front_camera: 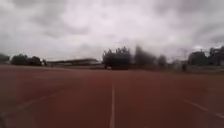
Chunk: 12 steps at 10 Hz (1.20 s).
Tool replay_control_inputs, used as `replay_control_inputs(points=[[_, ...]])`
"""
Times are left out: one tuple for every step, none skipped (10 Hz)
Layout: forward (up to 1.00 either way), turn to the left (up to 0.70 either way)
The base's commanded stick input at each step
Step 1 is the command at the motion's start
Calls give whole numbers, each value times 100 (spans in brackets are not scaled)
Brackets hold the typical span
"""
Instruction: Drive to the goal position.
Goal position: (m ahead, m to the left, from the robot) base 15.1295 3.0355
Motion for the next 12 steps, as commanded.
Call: replay_control_inputs(points=[[70, 0], [70, 0], [70, 0], [70, 0], [70, 0], [70, 0], [70, 0], [70, 0], [70, 0], [70, 0], [70, 0], [70, 0]])
